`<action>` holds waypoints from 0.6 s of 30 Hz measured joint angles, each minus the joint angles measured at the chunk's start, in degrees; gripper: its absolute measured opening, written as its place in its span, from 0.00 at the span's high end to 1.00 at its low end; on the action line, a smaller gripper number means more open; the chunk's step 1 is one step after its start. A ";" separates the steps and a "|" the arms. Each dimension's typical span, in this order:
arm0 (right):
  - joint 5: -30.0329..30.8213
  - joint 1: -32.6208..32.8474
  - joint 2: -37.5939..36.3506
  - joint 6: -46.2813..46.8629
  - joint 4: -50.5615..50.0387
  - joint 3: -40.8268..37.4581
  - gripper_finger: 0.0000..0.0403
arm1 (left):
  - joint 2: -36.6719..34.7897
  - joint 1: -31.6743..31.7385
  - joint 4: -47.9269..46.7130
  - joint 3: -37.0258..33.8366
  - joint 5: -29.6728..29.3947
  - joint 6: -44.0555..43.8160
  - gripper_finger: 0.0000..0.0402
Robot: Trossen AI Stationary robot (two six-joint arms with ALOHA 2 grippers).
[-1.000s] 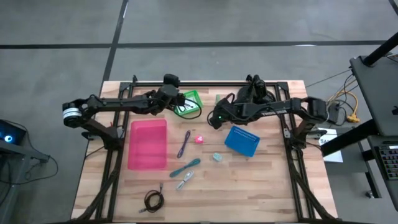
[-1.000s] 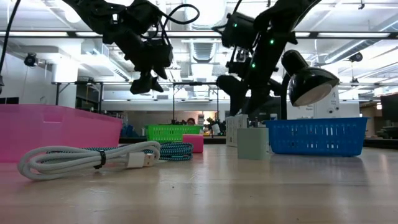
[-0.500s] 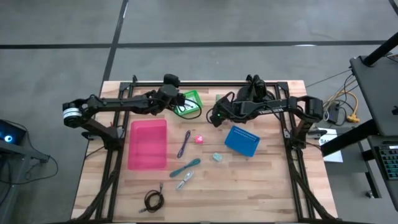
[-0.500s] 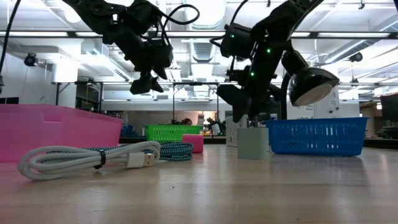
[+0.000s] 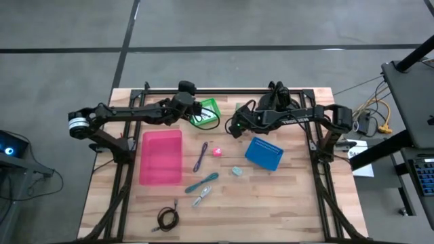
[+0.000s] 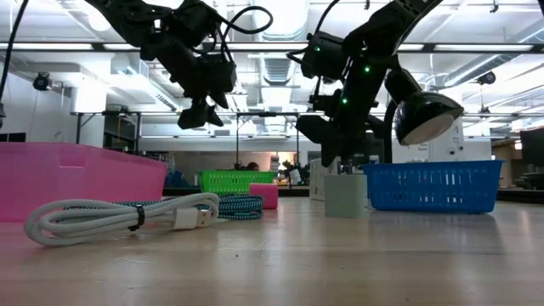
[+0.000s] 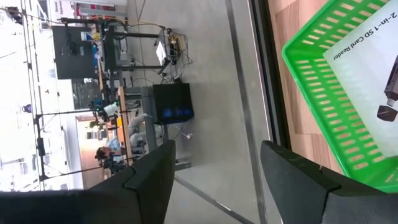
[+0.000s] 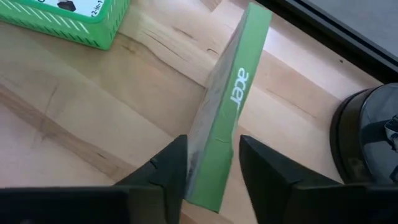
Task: Pick and place items into bin
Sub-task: Put the card reader box into the green bin
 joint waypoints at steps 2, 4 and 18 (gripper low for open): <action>-0.21 0.00 0.00 -0.02 -0.30 0.00 0.74 | 0.00 0.00 0.00 0.00 0.00 0.00 0.45; -0.37 0.00 -0.02 -0.10 -0.67 0.00 0.80 | 0.00 0.00 -0.01 0.00 0.00 0.14 0.45; 1.33 2.48 -4.20 -5.30 -1.05 0.00 0.94 | 0.00 -0.02 -0.07 -0.02 2.49 -1.62 0.45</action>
